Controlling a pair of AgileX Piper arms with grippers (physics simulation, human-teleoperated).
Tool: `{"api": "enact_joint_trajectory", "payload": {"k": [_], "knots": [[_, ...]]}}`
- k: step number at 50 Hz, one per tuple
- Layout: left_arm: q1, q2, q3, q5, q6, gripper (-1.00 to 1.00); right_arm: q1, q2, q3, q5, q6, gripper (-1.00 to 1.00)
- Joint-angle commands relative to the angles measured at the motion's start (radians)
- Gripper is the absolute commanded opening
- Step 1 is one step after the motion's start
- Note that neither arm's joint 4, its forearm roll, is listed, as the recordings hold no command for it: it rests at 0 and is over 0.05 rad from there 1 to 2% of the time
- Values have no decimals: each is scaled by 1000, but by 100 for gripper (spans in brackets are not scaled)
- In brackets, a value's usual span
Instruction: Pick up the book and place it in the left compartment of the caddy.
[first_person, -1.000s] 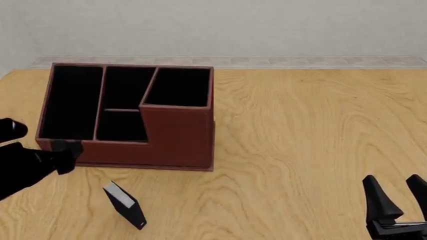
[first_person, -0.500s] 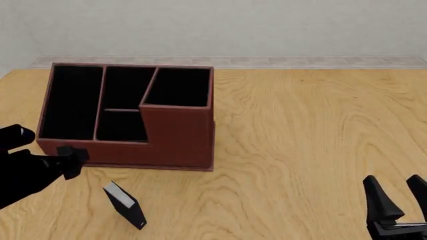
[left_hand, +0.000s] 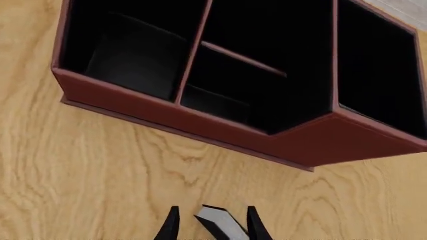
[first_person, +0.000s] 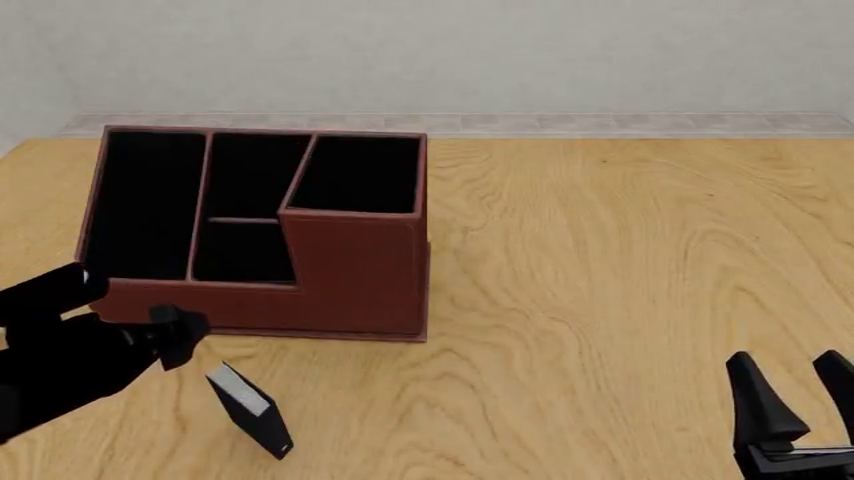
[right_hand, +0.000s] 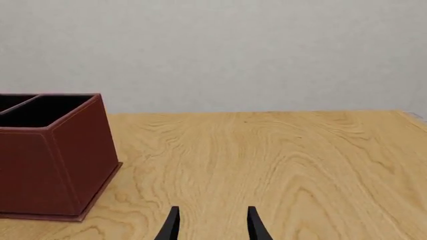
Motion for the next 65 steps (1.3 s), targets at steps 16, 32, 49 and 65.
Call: {"api": "enact_joint_trajectory", "payload": {"k": [16,32,49,65], "knots": [[-104,42,36,-54,-113,100,4,-2,0,5,-2,100],[-117,55,66,-71,-163,100,12,13,0,-5,-5,100],[-105,76,93,-89,-165,100,11,13,0,-7,1,100],[-132,112,112,-118,-199,100,9,-1,0,4,2,100]]}}
